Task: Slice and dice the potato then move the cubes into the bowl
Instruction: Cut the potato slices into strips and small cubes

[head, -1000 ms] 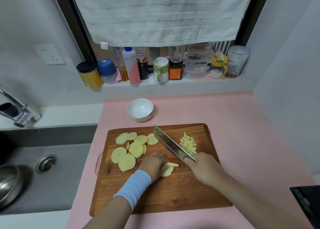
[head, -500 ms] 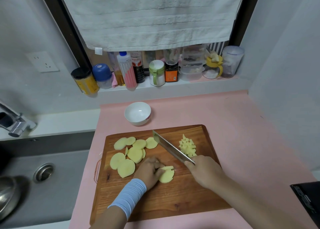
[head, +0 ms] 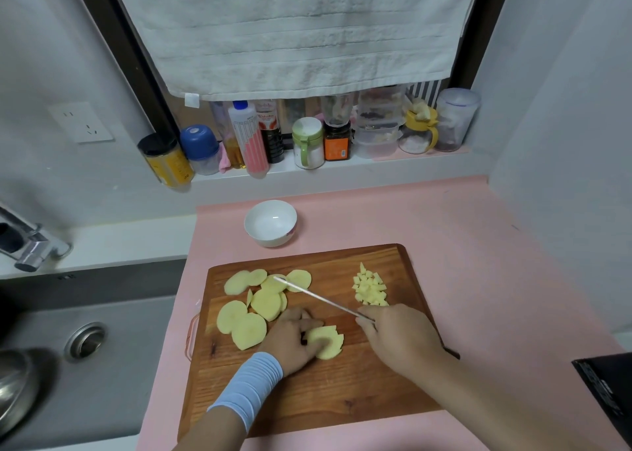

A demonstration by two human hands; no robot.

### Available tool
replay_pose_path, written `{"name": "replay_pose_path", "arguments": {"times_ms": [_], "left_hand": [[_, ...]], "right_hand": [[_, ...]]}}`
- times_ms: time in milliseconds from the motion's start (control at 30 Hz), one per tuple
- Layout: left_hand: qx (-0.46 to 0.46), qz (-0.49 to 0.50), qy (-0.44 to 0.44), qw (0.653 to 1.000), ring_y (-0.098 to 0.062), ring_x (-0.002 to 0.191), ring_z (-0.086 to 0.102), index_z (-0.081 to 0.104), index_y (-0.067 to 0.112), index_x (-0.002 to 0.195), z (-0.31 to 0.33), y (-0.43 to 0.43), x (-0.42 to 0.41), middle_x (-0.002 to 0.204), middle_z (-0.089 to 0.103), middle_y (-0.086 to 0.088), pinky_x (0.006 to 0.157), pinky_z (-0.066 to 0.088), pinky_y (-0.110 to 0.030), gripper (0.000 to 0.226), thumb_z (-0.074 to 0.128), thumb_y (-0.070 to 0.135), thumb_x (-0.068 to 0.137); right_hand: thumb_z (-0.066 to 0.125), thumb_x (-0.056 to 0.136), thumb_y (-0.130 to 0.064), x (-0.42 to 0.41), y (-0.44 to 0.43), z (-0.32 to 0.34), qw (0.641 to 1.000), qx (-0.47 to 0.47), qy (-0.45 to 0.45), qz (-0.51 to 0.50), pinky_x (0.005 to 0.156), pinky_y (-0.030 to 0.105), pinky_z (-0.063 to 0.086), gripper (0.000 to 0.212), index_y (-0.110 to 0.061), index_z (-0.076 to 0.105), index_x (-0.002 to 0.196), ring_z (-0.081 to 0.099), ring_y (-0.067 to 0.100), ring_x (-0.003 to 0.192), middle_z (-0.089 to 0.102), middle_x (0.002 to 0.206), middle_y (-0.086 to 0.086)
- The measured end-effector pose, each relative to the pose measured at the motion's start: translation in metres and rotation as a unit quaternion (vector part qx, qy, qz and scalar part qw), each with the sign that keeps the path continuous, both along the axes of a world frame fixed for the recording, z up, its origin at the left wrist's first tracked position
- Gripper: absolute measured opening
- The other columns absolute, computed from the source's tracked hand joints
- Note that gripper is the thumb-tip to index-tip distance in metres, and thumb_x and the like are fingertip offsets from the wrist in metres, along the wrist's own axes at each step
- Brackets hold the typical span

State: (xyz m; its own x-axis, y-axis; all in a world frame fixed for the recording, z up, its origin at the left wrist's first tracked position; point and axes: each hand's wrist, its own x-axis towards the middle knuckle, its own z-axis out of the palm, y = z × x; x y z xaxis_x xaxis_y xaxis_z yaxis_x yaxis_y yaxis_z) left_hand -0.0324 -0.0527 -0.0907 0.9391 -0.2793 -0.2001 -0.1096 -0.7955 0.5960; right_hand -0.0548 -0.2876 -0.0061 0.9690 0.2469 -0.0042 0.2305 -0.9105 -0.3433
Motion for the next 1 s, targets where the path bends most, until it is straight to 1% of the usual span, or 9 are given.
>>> {"name": "replay_pose_path", "arguments": {"times_ms": [67,133,233,333,500,633,733,833,1000], "left_hand": [[0.033,-0.040,0.000,0.999,-0.003,0.111,0.042,0.056,0.033,0.137,0.001,-0.002,-0.003,0.121,0.040,0.015,0.103,0.038,-0.019,0.074,0.073,0.063,0.072],[0.064,-0.058,-0.024,0.996,-0.006,0.118,0.039,0.049,0.031,0.143,-0.001,-0.003,-0.004,0.126,0.037,0.012,0.107,0.034,-0.019,0.080,0.075,0.059,0.073],[0.059,-0.030,-0.050,0.997,-0.008,0.119,0.039,0.049,0.027,0.145,-0.004,-0.009,-0.012,0.123,0.038,0.008,0.103,0.029,-0.012,0.079,0.076,0.056,0.077],[0.027,0.022,-0.068,0.997,-0.007,0.114,0.041,0.054,0.025,0.141,-0.010,-0.017,-0.025,0.118,0.040,0.009,0.098,0.030,-0.012,0.073,0.071,0.060,0.079],[0.022,0.044,-0.103,0.993,-0.011,0.115,0.046,0.055,0.025,0.139,-0.011,-0.014,-0.027,0.118,0.051,0.006,0.102,0.040,-0.024,0.048,0.054,0.046,0.096],[0.030,0.041,-0.137,0.989,-0.012,0.102,0.053,0.072,0.021,0.115,-0.014,-0.001,-0.029,0.107,0.057,0.007,0.091,0.049,-0.029,0.036,0.050,0.033,0.089],[0.009,0.022,-0.153,0.988,-0.009,0.100,0.052,0.072,0.020,0.118,-0.018,0.010,-0.028,0.104,0.057,0.008,0.093,0.046,-0.023,0.036,0.062,0.009,0.085],[-0.004,-0.005,-0.168,0.986,-0.007,0.093,0.053,0.075,0.023,0.111,-0.020,0.017,-0.023,0.097,0.058,0.009,0.087,0.045,-0.018,0.033,0.073,0.006,0.083],[-0.027,0.001,-0.163,0.986,0.004,0.092,0.045,0.075,0.022,0.104,-0.025,0.017,-0.026,0.096,0.059,0.009,0.089,0.032,-0.003,0.027,0.075,0.006,0.082]], "right_hand": [[0.043,0.105,-0.046,0.002,0.001,0.006,0.996,0.012,0.084,-0.035,0.053,0.024,0.038,0.033,-0.030,0.066,0.087,0.059,0.008,0.067,0.062,0.073,-0.010],[0.043,0.105,-0.047,0.002,0.001,0.006,0.989,0.008,0.133,-0.062,0.051,0.023,0.033,0.038,-0.031,0.052,0.072,0.053,0.005,0.064,0.057,0.071,-0.010],[0.043,0.103,-0.051,0.000,-0.002,-0.003,0.979,-0.005,0.182,-0.092,0.060,0.029,0.041,0.035,-0.028,0.056,0.081,0.059,0.013,0.075,0.060,0.080,-0.010],[0.045,0.102,-0.051,-0.005,-0.005,-0.011,0.973,0.006,0.204,-0.112,0.070,0.031,0.046,0.034,-0.025,0.060,0.087,0.061,0.019,0.083,0.062,0.085,-0.008],[0.047,0.101,-0.052,-0.009,-0.010,-0.018,0.965,0.024,0.225,-0.135,0.067,0.031,0.049,0.037,-0.023,0.068,0.092,0.066,0.018,0.082,0.068,0.081,-0.007],[0.047,0.101,-0.051,-0.013,-0.013,-0.018,0.960,0.045,0.237,-0.139,0.067,0.031,0.050,0.037,-0.023,0.069,0.092,0.066,0.016,0.080,0.069,0.082,-0.005],[0.047,0.102,-0.048,-0.016,-0.013,-0.019,0.956,0.067,0.249,-0.139,0.066,0.031,0.051,0.037,-0.022,0.070,0.090,0.065,0.012,0.076,0.069,0.079,-0.006],[0.049,0.102,-0.046,-0.018,-0.011,-0.018,0.953,0.079,0.261,-0.135,0.069,0.033,0.051,0.038,-0.020,0.067,0.080,0.066,0.013,0.075,0.069,0.076,-0.005],[0.049,0.102,-0.045,-0.021,-0.006,-0.014,0.957,0.066,0.250,-0.128,0.055,0.030,0.039,0.043,-0.022,0.051,0.066,0.059,0.014,0.066,0.061,0.070,-0.005]]}}
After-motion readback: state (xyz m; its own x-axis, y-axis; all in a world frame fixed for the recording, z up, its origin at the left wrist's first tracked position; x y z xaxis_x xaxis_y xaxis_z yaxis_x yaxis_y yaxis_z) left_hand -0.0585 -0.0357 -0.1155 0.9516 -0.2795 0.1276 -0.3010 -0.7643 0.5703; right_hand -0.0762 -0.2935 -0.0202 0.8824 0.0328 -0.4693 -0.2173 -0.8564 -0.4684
